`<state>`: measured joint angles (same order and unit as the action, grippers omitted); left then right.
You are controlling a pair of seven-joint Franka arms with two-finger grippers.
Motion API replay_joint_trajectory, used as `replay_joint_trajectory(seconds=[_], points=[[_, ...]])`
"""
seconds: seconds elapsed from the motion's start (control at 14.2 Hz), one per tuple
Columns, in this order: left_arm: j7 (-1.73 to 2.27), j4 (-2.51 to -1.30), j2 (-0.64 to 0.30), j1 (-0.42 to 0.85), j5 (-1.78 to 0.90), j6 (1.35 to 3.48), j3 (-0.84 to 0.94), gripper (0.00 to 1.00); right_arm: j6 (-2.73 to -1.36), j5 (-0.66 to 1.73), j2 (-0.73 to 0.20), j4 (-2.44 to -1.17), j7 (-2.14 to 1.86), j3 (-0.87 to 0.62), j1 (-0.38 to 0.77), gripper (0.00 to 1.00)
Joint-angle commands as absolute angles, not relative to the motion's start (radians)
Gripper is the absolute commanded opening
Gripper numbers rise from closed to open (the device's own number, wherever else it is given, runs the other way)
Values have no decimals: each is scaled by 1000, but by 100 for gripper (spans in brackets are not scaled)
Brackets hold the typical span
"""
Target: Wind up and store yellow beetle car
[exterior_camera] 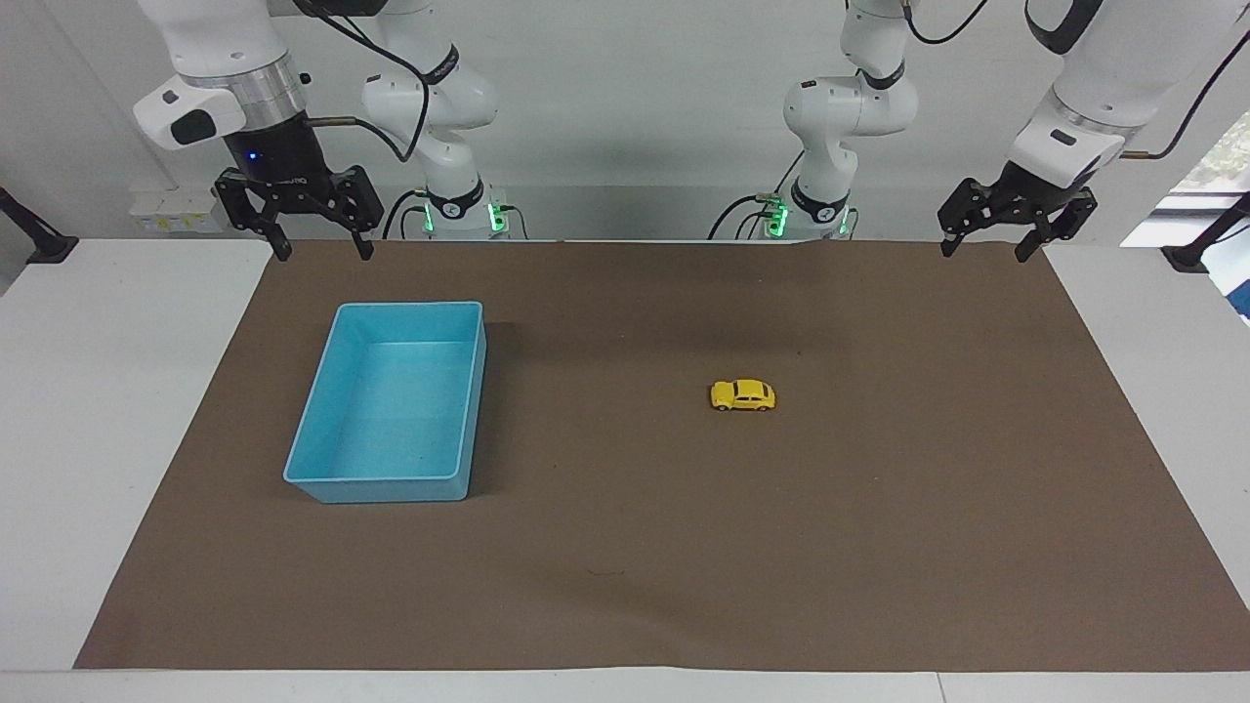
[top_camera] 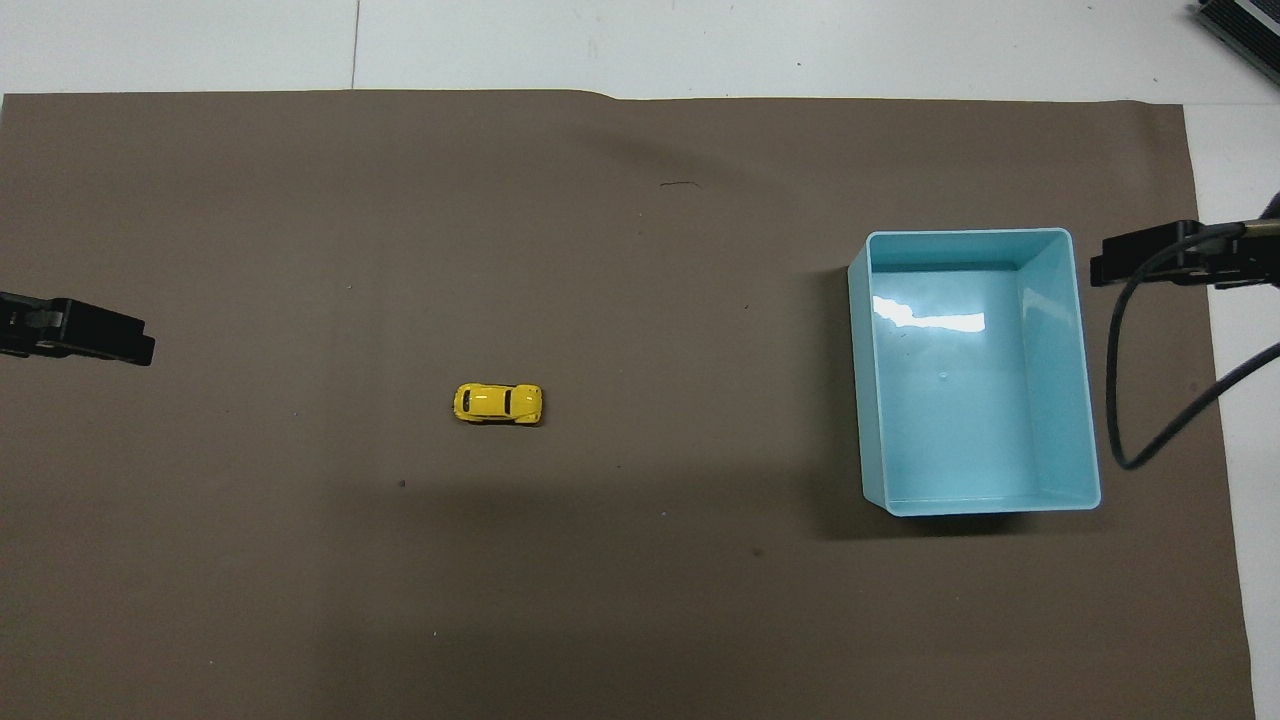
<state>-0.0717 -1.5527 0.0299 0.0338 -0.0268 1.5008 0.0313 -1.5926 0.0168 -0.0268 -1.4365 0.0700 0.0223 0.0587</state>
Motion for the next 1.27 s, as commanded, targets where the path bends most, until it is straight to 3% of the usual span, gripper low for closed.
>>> replay_joint_trajectory(seconds=[0.0,0.42,0.77,1.19], points=[[-74,-1582,58,28,-12,1497,37,100,-1589,29,-11,-1450,87,15,46,100],[-74,-1557,41,29,1,1494,34,100,-1589,29,-11,-1450,87,15,46,100],[-74,-1401,-58,20,-3,1393,34,100,-1589,29,-11,-1450,87,15,46,100],[-86,-1408,-87,35,-6,1411,44,100,-1589,29,-11,-1450,87,15,46,100]])
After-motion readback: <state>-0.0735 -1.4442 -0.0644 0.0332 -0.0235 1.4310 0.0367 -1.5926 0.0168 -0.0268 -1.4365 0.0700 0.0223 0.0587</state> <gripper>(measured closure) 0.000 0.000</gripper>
